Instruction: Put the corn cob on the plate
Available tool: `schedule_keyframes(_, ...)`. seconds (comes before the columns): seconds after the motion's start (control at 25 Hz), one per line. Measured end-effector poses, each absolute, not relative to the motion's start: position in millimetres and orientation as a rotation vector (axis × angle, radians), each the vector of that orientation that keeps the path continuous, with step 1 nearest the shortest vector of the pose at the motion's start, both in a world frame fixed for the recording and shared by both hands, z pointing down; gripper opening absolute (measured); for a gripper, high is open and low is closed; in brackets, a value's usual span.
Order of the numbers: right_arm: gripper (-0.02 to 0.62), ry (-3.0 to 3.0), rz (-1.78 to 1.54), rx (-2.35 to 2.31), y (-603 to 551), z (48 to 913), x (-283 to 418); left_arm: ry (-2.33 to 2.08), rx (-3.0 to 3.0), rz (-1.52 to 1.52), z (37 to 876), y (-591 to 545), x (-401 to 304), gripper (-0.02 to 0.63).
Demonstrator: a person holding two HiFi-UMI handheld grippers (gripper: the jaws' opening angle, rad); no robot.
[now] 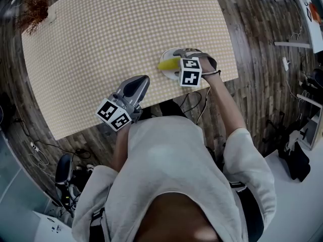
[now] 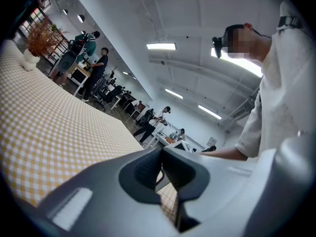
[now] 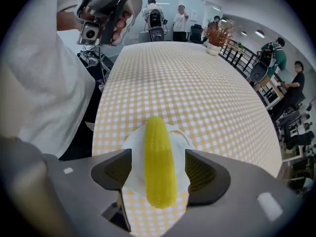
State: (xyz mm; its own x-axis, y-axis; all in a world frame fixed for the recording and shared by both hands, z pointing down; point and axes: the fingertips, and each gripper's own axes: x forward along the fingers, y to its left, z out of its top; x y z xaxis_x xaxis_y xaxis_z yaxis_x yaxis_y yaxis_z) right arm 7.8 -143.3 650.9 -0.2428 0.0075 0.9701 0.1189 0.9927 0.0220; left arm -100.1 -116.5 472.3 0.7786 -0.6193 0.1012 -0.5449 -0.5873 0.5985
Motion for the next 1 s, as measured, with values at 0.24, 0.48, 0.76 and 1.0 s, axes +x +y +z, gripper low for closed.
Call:
schedule_keyframes(0.24,0.26,-1.844,-0.166,-0.003,-149.7,617.5,13.9,-0.842,2.391,-0.171,456.5,-116.6,-89.6,0.009)
schedule_keyframes(0.48,0.118,-1.864,-0.211,0.1,-151.3,607.2,24.6,-0.826,2.423,-0.168,445.6,-114.7,-79.9,0.009)
schedule_keyframes(0.76,0.0,-1.866,-0.236,0.138,-147.0,608.2,35.0,-0.816,2.449,-0.161,437.3,-111.6,-63.8,0.009)
schedule_keyframes(1.0,0.0,-1.893,-0.18,0.202,-150.5,609.6,38.3,-0.822,2.452,-0.15,435.6,-106.4,-58.9,0.009)
